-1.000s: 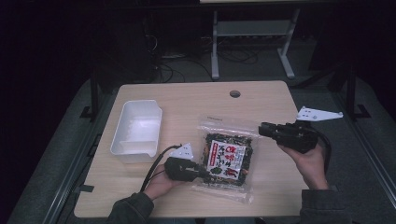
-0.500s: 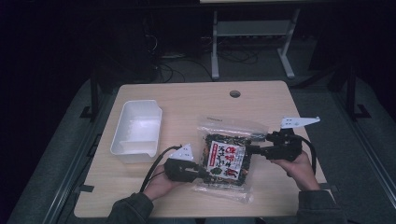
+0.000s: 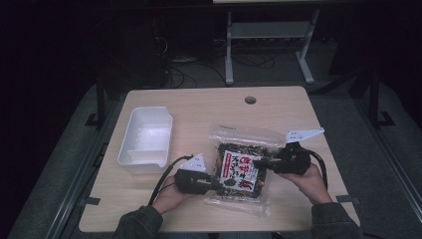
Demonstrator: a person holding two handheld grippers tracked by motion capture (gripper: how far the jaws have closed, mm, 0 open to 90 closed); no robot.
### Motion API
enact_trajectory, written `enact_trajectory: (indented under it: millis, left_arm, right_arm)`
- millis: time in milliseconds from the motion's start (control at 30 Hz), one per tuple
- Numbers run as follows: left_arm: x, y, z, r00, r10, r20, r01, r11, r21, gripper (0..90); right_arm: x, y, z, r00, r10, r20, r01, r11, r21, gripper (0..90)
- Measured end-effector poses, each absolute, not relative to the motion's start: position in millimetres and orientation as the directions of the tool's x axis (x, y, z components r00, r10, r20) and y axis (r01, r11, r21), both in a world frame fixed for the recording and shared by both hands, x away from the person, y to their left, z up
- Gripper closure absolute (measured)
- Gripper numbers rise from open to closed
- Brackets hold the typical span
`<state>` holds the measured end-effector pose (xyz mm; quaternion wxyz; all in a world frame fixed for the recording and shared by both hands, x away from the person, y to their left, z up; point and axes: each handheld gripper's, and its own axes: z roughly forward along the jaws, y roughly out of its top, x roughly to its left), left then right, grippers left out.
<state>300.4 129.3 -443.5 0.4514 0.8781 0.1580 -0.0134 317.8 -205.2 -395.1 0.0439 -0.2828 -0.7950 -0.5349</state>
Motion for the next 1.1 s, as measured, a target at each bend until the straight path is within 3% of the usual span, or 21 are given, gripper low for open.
enact_trajectory:
  millis: [233, 433, 667, 1100]
  left_arm:
    - [301, 134, -443, 0.948, 0.28, -0.153, 0.288, -0.544, 0.788, 65.9]
    - [301, 139, -443, 0.941, 0.307, -0.142, 0.295, -0.542, 0.787, 56.5]
    - [297, 146, -438, 0.927, 0.363, -0.094, 0.295, -0.55, 0.781, 49.4]
    - [282, 174, -433, 0.918, 0.395, -0.04, 0.284, -0.584, 0.76, 44.0]
  right_arm:
    - [315, -204, -392, -0.86, 0.323, 0.394, 0.481, 0.255, 0.839, 72.9]
    - [311, -200, -385, -0.871, 0.308, 0.383, 0.461, 0.243, 0.853, 74.3]
    - [303, -205, -367, -0.847, 0.395, 0.356, 0.451, 0.181, 0.874, 74.9]
    - [302, -200, -349, -0.76, 0.575, 0.303, 0.428, 0.092, 0.899, 75.0]
